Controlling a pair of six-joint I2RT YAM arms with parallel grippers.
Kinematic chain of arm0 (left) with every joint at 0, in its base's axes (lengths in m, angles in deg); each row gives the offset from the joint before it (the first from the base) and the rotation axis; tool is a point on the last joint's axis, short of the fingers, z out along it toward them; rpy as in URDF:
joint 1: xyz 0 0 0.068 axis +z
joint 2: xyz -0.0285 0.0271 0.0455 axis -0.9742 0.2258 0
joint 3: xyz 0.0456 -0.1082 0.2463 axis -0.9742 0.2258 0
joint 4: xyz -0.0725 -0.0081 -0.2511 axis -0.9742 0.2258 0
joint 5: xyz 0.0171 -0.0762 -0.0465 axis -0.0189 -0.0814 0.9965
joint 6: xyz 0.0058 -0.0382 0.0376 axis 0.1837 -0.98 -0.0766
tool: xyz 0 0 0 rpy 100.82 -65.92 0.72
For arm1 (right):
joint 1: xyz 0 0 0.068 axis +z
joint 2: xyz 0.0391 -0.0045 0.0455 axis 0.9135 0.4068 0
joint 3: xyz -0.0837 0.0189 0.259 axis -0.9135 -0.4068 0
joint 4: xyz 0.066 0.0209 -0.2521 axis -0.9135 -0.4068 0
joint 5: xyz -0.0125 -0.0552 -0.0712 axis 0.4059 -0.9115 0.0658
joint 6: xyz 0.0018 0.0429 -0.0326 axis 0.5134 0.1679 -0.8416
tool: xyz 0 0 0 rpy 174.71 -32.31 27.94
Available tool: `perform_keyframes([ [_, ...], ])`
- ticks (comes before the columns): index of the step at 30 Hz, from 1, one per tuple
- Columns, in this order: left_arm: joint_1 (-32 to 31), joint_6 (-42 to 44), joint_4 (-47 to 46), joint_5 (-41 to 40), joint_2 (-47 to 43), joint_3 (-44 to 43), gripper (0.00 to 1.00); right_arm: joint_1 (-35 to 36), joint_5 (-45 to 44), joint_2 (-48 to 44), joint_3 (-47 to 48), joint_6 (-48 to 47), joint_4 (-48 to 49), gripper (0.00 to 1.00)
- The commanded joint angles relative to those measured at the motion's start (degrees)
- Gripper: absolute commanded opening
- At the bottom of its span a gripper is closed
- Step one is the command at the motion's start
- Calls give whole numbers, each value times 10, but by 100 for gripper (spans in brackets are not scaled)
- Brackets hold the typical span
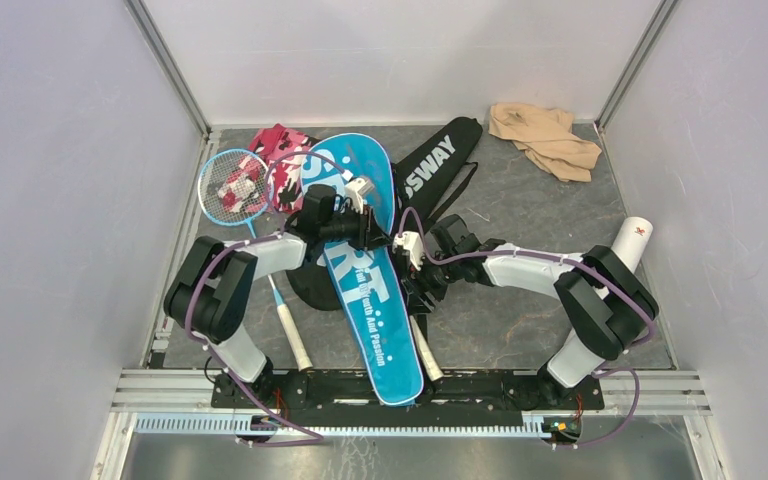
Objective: Pack up the badminton gear
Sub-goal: Place the racket in the racket bag.
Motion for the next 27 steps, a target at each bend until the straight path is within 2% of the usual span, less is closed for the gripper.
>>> perform_keyframes([
  [1,7,44,-58,25,-33,16,33,4,-4,-23,5,8,40,69],
  [10,25,52,-117,79,-38,46,39,11,19,-29,-2,30,59,72],
  [18,41,44,-134,90,-38,56,39,41,-28,-1,6,42,55,72],
  [23,45,58,-104,82,-46,53,41,49,-61,17,6,45,50,68],
  [27,46,99,-36,41,-63,41,46,49,-76,24,3,46,50,59],
])
